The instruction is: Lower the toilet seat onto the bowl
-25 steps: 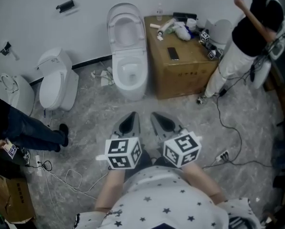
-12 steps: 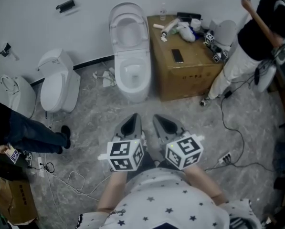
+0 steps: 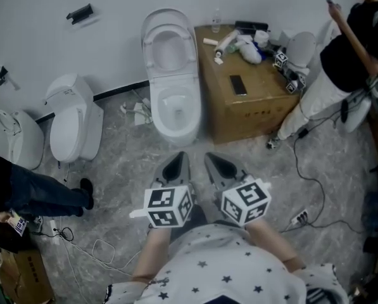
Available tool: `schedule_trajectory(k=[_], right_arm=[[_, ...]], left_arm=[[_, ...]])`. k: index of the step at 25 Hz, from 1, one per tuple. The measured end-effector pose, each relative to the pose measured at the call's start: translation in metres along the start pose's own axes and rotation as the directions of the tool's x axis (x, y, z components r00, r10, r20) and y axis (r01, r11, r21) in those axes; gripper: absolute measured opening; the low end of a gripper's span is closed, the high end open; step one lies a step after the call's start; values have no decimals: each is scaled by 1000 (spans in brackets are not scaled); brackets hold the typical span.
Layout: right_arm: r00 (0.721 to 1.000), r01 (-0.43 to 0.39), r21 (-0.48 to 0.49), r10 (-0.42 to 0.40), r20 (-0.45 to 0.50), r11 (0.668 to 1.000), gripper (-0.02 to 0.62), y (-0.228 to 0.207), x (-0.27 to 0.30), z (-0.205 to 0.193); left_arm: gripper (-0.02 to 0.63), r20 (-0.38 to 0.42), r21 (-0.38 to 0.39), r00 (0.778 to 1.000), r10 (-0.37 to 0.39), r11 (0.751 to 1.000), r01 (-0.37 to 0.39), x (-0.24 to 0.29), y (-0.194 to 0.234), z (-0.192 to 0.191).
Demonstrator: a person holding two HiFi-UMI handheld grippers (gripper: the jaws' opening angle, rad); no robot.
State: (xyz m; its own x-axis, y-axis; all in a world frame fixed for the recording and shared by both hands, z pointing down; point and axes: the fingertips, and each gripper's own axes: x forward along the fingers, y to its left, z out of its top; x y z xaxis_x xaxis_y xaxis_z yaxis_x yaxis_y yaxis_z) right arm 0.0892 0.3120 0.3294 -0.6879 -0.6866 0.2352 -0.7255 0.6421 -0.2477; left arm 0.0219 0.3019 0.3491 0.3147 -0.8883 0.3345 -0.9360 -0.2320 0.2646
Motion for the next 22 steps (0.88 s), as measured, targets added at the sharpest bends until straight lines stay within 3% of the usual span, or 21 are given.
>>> schedule_trajectory(k=[22], right_arm=[[999,46,5,-46,2,999,5,-51,147,56]], left_arm=[[-3,-31,-1,999,-30,1000,30,114,99,74]])
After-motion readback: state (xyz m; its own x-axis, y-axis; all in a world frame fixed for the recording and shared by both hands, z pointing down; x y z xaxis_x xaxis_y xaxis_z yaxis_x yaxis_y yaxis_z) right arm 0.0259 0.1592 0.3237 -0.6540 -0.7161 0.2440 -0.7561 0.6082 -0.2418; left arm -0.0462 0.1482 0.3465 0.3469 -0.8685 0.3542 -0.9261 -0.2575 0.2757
